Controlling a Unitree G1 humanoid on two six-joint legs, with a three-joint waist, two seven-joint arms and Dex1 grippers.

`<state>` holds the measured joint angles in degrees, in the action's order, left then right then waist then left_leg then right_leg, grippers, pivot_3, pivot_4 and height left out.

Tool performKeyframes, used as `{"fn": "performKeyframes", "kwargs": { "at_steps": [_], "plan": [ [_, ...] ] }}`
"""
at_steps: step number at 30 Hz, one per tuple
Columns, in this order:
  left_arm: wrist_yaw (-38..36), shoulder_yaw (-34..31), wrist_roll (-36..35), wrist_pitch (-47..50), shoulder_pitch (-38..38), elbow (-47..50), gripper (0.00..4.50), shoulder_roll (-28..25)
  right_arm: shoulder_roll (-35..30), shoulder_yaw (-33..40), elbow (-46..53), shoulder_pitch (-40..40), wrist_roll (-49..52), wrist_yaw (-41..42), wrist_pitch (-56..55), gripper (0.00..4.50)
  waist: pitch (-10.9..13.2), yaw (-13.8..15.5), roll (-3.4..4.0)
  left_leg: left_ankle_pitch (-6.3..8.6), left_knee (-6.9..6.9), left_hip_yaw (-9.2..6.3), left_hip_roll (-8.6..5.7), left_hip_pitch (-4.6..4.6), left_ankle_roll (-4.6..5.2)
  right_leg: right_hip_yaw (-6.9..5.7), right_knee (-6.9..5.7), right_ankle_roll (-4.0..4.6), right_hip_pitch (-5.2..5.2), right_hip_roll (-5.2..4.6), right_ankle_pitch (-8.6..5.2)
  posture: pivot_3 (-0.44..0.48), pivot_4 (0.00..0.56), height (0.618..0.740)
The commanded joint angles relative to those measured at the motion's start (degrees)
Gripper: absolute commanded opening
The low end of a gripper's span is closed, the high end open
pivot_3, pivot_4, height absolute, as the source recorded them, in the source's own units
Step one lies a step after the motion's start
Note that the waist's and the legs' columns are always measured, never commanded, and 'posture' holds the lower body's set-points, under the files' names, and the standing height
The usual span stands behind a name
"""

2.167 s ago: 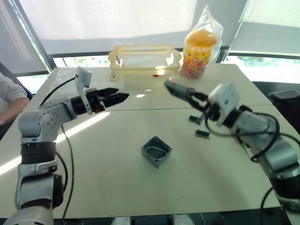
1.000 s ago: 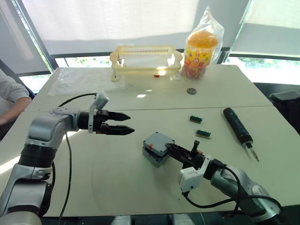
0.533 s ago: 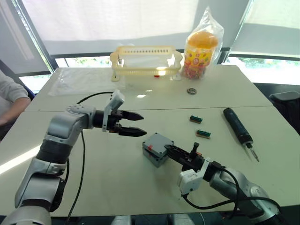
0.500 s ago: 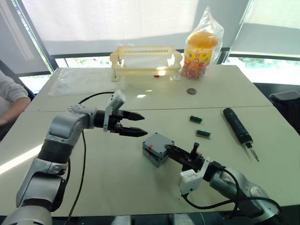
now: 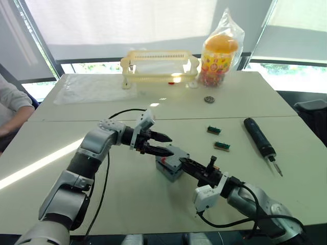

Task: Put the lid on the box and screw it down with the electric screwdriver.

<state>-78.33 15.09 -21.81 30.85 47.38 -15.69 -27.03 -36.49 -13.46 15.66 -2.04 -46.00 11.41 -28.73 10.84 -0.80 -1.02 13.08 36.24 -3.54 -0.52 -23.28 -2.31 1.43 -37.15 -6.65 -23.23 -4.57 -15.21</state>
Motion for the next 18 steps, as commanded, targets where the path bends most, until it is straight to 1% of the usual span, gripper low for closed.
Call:
{"fn": "performKeyframes", "kwargs": {
  "at_steps": [1,9,18],
  "plan": [
    [-0.6,0.2,0.7,-1.5,0.3,0.8,3.22,0.4,0.2,-0.7,-0.1,1.1,-0.6,0.1,0.1,0.12,0.0,0.0,0.0,0.0,0.0,0.0,0.0,0.0,0.0,0.0,0.0,0.0,0.0,0.0,0.0,0.0,0.15,0.74],
    [-1.3,1.0,2.7,-3.2,-0.6,0.6,3.22,1.0,0.3,-0.7,0.1,1.3,-1.2,-0.6,0.2,0.12,0.0,0.0,0.0,0.0,0.01,0.0,0.0,0.0,0.0,0.0,0.0,0.0,0.0,0.0,0.0,0.0,0.15,0.74],
    [-2.2,4.1,6.9,-7.6,-1.9,-1.3,3.22,1.4,0.2,-0.9,0.5,2.3,-1.7,-1.1,0.1,0.12,-0.1,0.1,-0.01,0.0,0.02,0.0,0.0,0.05,0.0,0.0,0.01,0.0,0.07,-0.01,0.0,0.0,0.15,0.74]
  ]
}}
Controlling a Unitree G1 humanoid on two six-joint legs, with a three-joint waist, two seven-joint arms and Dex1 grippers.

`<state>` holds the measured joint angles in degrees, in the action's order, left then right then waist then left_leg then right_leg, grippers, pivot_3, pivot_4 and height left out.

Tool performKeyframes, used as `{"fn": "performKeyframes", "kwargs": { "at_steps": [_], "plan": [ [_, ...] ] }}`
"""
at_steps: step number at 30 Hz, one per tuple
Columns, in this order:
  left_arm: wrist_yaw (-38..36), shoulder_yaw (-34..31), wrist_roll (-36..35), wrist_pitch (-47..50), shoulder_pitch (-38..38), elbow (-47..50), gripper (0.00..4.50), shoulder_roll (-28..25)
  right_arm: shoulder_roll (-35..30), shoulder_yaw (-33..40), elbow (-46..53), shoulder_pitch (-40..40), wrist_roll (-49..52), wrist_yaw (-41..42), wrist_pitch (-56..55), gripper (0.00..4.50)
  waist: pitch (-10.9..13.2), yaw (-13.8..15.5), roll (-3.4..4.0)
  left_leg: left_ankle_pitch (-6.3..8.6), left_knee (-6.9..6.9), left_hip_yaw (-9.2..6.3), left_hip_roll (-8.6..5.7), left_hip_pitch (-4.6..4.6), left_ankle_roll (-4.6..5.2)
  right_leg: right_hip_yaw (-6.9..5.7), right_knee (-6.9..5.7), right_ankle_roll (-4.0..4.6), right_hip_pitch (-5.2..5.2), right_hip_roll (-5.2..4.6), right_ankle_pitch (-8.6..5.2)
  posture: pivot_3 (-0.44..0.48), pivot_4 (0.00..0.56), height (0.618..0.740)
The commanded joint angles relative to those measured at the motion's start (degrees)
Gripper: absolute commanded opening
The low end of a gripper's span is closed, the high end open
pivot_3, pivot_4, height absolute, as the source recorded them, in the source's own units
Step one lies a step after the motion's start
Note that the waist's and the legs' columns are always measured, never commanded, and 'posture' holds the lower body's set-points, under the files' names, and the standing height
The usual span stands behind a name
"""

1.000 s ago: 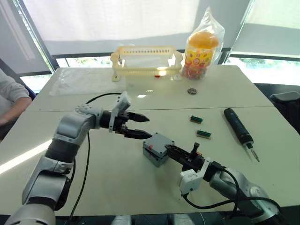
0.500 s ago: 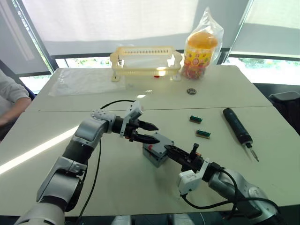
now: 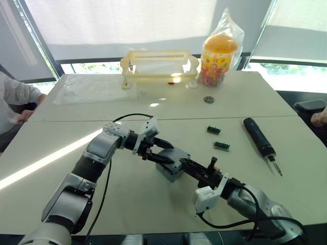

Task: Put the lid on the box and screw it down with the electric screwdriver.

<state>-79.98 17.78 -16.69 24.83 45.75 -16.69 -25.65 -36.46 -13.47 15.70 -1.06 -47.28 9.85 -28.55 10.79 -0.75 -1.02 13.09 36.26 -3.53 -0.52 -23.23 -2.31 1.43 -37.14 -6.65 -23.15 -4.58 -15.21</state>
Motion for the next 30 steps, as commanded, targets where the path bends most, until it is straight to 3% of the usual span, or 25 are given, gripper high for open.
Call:
{"fn": "performKeyframes", "kwargs": {
  "at_steps": [1,6,8,9,13,15,27,30],
  "plan": [
    [-0.6,1.6,2.1,-1.9,-0.4,-0.5,3.22,0.1,0.1,-0.9,0.5,1.6,-0.6,0.4,-0.2,0.12,0.0,0.0,-0.01,0.0,0.0,0.0,0.0,0.04,0.0,0.0,0.0,0.0,0.04,0.0,0.0,0.0,0.15,0.74],
    [-0.8,2.6,3.0,-2.8,-1.4,-1.0,3.22,0.7,-0.1,-0.9,0.7,2.5,-1.0,-0.1,-0.5,0.12,-0.2,0.0,0.01,0.01,-0.02,0.0,0.0,0.16,0.01,0.0,0.02,0.0,0.16,0.0,0.0,0.0,0.15,0.74],
    [-0.7,2.9,3.4,-3.1,-1.7,-1.3,3.18,0.9,-0.1,-0.8,0.8,2.8,-1.0,-0.2,-0.5,1.15,-0.2,0.0,0.0,0.03,-0.06,0.01,0.0,0.48,0.05,0.0,0.08,0.02,0.48,0.0,-0.02,0.0,0.15,0.74],
    [-0.7,3.0,3.6,-3.3,-1.8,-1.4,3.18,1.0,-0.1,-0.8,0.9,2.9,-1.0,-0.2,-0.5,1.43,-0.2,0.0,-0.01,0.06,-0.09,0.01,0.0,0.69,0.1,0.0,0.12,0.12,0.68,0.0,-0.1,0.0,0.15,0.74],
    [-0.4,3.2,4.5,-4.2,-1.9,-2.7,3.18,1.4,-0.3,-0.7,1.0,3.0,-1.3,-0.7,-0.9,3.71,-0.4,-0.1,-0.09,0.07,-0.09,0.01,0.01,0.87,0.12,0.0,0.1,0.23,0.86,0.0,-0.19,0.0,0.15,0.74],
    [-0.2,3.0,4.6,-4.2,-1.8,-3.1,3.18,1.7,-0.2,-0.6,0.9,2.8,-1.4,-0.7,-0.9,4.46,-0.5,-0.1,-0.11,0.07,-0.1,0.0,0.02,0.89,0.12,-0.01,0.08,0.25,0.86,0.01,-0.2,0.0,0.15,0.74],
    [0.6,2.7,5.6,-4.4,-2.2,-4.0,3.18,1.3,-0.8,0.1,-0.9,1.2,-1.0,-1.4,-1.5,4.46,-0.9,-0.2,-0.18,0.07,-0.1,0.0,0.03,0.92,0.12,0.0,0.07,0.27,0.88,0.02,-0.22,0.0,0.15,0.74],
    [0.7,2.5,5.3,-3.9,-2.4,-3.6,3.18,1.1,-0.8,0.3,-1.1,0.9,-1.1,-1.6,-1.8,3.62,-0.9,-0.1,-0.18,0.07,-0.1,0.0,0.03,0.91,0.13,-0.01,0.07,0.28,0.87,0.02,-0.22,0.0,0.15,0.74]
  ]
}}
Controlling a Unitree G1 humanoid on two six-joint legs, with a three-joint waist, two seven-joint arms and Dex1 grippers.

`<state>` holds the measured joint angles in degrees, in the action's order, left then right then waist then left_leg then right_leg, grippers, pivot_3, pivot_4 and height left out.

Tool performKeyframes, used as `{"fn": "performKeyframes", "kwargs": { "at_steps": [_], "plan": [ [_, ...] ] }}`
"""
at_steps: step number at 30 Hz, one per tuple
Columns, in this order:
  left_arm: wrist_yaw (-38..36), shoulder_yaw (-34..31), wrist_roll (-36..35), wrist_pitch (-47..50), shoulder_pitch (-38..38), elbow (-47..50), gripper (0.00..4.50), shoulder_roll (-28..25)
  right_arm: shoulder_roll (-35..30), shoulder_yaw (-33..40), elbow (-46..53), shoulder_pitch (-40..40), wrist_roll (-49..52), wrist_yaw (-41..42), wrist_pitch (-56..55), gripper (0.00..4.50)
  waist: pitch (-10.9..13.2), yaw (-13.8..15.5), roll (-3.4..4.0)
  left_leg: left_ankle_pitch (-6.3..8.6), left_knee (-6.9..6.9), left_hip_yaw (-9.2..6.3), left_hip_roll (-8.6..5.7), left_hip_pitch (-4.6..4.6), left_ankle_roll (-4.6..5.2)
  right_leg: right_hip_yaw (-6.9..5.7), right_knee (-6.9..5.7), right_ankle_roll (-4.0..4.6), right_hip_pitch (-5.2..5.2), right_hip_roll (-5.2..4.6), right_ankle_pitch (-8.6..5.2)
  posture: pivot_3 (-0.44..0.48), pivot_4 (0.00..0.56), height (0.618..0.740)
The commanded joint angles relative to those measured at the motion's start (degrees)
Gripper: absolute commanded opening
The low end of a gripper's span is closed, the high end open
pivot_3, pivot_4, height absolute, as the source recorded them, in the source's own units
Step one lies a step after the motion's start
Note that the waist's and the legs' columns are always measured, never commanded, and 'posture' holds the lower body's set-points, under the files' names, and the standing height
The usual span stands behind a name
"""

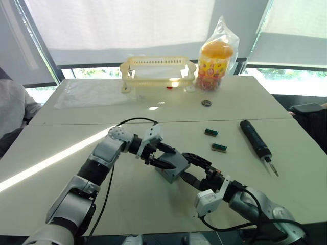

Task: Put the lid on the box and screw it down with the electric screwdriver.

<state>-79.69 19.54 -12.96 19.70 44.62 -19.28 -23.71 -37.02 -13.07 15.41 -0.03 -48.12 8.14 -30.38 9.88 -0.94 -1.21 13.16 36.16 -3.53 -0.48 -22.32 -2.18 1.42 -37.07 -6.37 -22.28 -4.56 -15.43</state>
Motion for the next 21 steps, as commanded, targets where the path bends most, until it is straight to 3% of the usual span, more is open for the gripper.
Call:
{"fn": "performKeyframes", "kwargs": {
  "at_steps": [1,6,7,21],
  "plan": [
    [0.4,0.7,1.5,1.4,-1.3,-0.8,3.18,-0.9,-0.3,-0.2,-0.9,-0.2,-0.4,0.1,0.0,3.01,0.0,0.1,0.0,0.0,0.0,0.0,0.0,0.0,0.0,0.0,0.0,0.0,0.0,0.0,0.0,0.0,0.15,0.74],
    [0.5,0.5,1.0,2.2,-1.7,0.2,3.18,-1.0,-0.4,-0.4,-1.5,-0.1,-0.7,0.2,-0.5,0.51,0.0,0.1,0.03,0.0,0.0,0.0,0.0,-0.03,0.0,0.0,0.01,0.0,-0.02,-0.01,0.0,0.0,0.15,0.74],
    [0.5,0.4,0.9,2.5,-1.8,0.5,3.18,-1.1,-0.5,-0.4,-1.6,-0.2,-0.7,0.1,-0.6,0.2,-0.1,0.0,-0.03,0.0,-0.01,0.0,0.0,-0.03,0.0,0.0,0.0,0.0,-0.02,-0.01,-0.01,0.0,0.15,0.74],
    [0.8,-1.9,-0.6,4.9,-0.7,1.0,3.18,-1.0,0.5,-1.2,-2.5,-1.8,-2.5,-1.3,-0.9,0.2,-0.2,0.1,-0.01,0.0,-0.02,0.0,-0.01,-0.02,0.01,0.0,0.03,0.02,-0.02,-0.01,-0.03,0.0,0.15,0.74]
  ]
}}
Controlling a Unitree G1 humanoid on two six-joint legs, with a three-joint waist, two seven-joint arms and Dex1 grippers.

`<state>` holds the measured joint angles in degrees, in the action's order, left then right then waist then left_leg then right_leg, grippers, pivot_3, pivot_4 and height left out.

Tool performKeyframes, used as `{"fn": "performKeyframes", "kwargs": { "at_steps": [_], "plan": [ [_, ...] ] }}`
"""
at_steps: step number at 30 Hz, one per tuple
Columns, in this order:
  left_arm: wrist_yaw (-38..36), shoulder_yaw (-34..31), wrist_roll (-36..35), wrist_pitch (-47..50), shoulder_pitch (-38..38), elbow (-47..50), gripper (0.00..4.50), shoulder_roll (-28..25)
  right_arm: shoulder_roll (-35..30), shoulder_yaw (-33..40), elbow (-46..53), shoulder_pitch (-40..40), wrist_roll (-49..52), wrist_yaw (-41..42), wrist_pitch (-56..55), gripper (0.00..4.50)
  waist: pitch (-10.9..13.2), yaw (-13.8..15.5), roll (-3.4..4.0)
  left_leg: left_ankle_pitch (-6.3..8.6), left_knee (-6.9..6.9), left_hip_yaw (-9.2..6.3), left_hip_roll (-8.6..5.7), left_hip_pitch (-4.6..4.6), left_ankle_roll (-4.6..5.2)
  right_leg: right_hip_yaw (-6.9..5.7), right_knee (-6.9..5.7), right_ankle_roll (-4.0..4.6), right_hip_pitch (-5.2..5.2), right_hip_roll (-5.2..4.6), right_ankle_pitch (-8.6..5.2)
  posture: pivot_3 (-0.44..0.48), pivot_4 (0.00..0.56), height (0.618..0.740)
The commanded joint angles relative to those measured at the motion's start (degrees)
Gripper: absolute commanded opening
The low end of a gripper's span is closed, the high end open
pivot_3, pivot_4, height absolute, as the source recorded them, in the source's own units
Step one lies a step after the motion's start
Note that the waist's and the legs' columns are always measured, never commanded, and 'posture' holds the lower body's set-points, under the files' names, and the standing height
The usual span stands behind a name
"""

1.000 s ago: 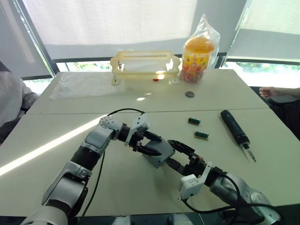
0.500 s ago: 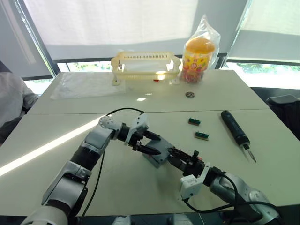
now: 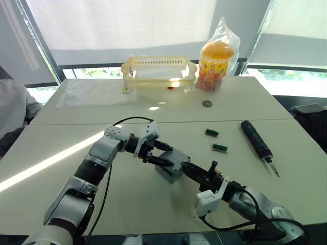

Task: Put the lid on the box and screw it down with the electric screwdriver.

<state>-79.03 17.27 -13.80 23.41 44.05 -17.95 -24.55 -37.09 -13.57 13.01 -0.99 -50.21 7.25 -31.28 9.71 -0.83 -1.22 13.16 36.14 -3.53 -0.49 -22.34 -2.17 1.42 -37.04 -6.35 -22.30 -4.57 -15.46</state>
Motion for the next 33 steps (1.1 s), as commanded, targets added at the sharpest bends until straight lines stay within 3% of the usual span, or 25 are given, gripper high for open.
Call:
{"fn": "performKeyframes", "kwargs": {
  "at_steps": [1,8,28,33],
  "plan": [
    [0.1,0.2,0.1,1.5,0.0,-0.3,3.18,-0.2,0.6,-0.7,-0.1,-1.0,-0.5,-0.7,0.1,0.2,0.0,0.0,0.0,0.0,0.0,0.0,0.0,0.0,0.0,0.0,0.0,0.0,0.0,0.0,0.0,0.0,0.15,0.74],
    [0.0,-1.0,-1.0,3.0,0.6,0.0,3.18,-0.7,0.6,0.8,1.7,-1.0,-2.4,-5.0,-0.4,0.2,0.0,0.0,-0.01,0.0,0.0,0.0,0.0,-0.04,0.0,0.0,0.0,0.01,-0.03,0.0,-0.01,0.0,0.15,0.74],
    [0.7,-0.2,0.8,0.3,0.7,-1.4,3.18,-0.2,1.7,-1.8,-1.3,-2.1,-3.6,-4.1,0.3,0.2,0.0,0.0,-0.02,0.0,-0.01,0.0,0.0,-0.07,0.0,0.0,0.04,0.02,-0.05,-0.01,-0.01,0.0,0.15,0.74],
    [0.6,-2.0,-1.5,2.9,1.4,-1.0,3.18,0.2,1.7,-1.9,-1.3,-1.8,-3.5,-4.3,0.7,0.2,0.0,0.0,-0.02,0.0,-0.03,0.0,0.0,-0.07,0.0,0.0,0.05,0.02,-0.06,0.0,-0.01,0.0,0.15,0.74]
  ]
}}
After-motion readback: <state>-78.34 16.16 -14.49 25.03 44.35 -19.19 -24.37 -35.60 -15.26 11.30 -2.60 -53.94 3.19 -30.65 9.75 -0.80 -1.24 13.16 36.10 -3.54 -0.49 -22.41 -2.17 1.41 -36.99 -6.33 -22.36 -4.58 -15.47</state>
